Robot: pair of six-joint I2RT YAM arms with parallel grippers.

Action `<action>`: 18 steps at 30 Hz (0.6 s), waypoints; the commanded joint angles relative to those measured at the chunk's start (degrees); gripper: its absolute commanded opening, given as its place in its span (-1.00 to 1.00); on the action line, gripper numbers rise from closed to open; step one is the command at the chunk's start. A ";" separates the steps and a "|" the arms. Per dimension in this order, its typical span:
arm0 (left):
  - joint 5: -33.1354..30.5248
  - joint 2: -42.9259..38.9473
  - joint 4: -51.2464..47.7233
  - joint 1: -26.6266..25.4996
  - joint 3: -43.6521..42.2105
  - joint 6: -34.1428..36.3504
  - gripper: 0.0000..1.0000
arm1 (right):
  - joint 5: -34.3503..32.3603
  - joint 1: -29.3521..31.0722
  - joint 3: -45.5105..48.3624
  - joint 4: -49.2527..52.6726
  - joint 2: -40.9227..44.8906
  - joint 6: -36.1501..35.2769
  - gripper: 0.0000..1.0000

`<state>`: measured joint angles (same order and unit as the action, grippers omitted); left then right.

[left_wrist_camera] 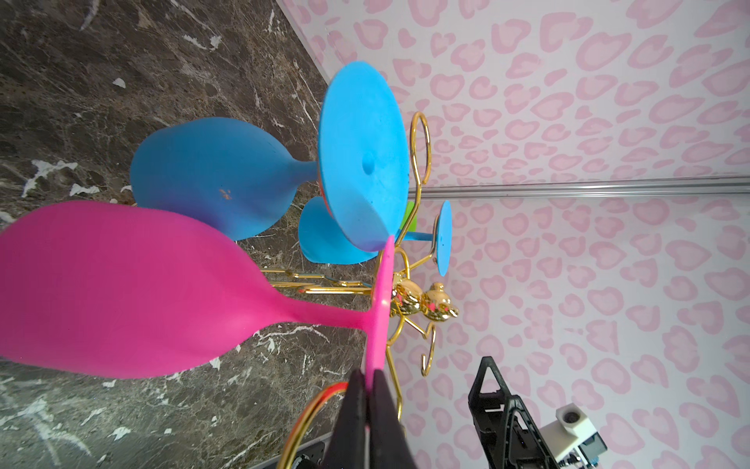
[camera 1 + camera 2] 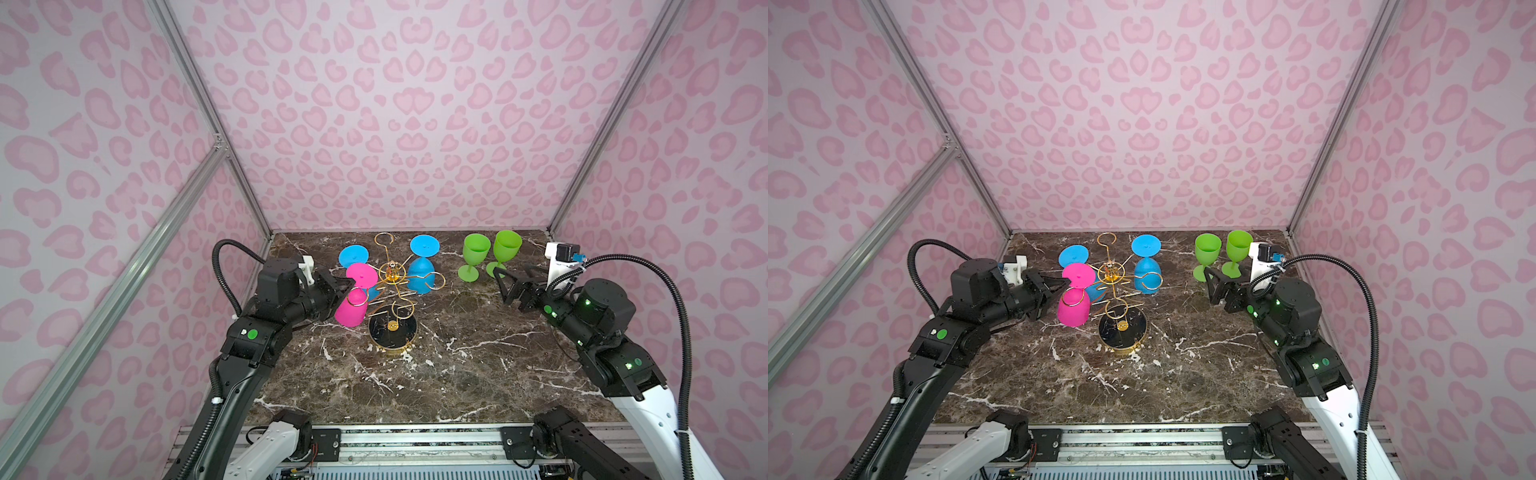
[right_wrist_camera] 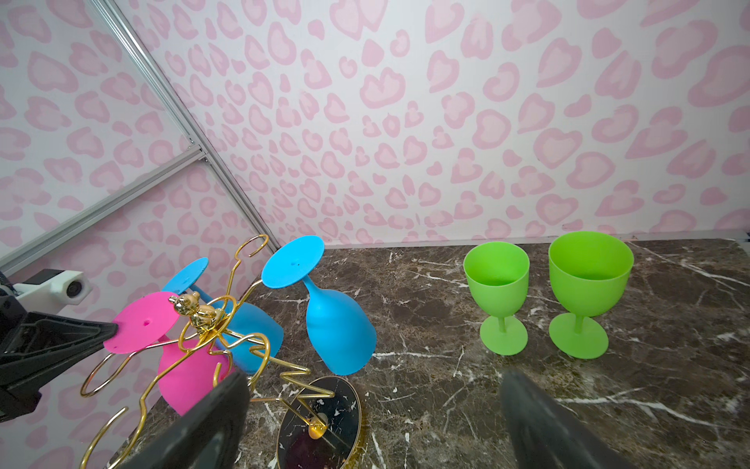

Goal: Take the wine glass off the wine glass rack
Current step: 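Pull the pink glass by its base off the rack hook with the left gripper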

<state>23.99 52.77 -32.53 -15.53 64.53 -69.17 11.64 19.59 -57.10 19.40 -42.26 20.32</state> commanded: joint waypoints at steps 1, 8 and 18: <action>-0.12 -1.02 2.30 0.41 -0.37 -0.45 -0.94 | 0.35 -0.08 0.28 -0.73 -0.02 -0.17 0.96; -0.78 -3.44 1.68 0.98 -1.31 -1.00 -0.94 | 0.38 -0.17 0.24 -0.68 0.00 -0.10 0.96; -1.97 -7.10 -0.30 1.62 -2.83 -1.25 -0.94 | 0.75 -0.17 0.16 -0.48 0.42 0.30 0.96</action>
<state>23.27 46.61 -33.19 -14.02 61.89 -70.02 12.01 19.40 -57.10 19.38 -41.98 20.36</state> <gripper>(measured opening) 0.060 0.980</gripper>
